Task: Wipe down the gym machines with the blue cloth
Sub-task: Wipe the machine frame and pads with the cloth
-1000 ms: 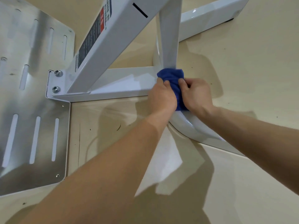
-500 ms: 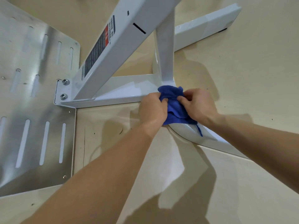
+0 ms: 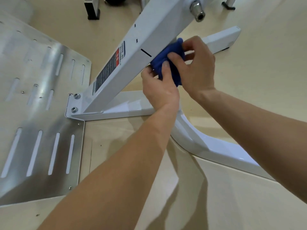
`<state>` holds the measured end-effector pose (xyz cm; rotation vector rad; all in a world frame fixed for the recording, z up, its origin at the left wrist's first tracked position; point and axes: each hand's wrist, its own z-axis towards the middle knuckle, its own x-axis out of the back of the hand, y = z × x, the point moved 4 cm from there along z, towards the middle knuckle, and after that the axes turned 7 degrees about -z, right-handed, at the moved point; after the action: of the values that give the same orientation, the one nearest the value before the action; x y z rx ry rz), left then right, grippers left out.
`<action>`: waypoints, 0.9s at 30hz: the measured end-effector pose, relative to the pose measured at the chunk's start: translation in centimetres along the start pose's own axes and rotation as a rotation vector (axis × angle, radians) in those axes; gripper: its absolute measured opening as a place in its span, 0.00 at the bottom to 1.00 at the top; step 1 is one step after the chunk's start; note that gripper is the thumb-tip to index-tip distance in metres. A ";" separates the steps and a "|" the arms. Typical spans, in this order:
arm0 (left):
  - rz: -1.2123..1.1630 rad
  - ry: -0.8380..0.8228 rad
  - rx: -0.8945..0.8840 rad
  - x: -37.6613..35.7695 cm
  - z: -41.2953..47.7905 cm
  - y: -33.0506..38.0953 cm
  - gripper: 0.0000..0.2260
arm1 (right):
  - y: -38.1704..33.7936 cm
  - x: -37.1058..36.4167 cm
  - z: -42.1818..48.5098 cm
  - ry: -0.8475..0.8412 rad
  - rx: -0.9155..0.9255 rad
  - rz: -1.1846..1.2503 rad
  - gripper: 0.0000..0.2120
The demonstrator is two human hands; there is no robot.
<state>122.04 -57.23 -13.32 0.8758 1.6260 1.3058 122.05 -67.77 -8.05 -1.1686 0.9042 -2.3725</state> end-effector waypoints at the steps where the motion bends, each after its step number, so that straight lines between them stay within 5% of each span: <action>1: -0.027 0.001 0.001 -0.1 0.0 0.0 0.10 | 0.1 0.0 0.2 0.004 0.013 0.018 0.11; 7: 0.012 -0.018 -0.053 -0.1 1.3 -0.7 0.08 | 1.4 -0.6 0.5 -0.034 0.018 0.036 0.09; 18: 0.428 -0.204 0.158 0.7 1.2 -6.2 0.04 | 8.8 -3.6 -3.4 -0.384 -0.283 -0.207 0.04; 27: -0.038 0.008 0.120 0.4 1.3 0.3 0.12 | 0.2 0.2 0.6 -0.025 -0.139 0.056 0.12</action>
<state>123.09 -56.31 -13.19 0.9077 1.7342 1.1966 122.42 -68.29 -7.73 -1.2048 1.0942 -2.2770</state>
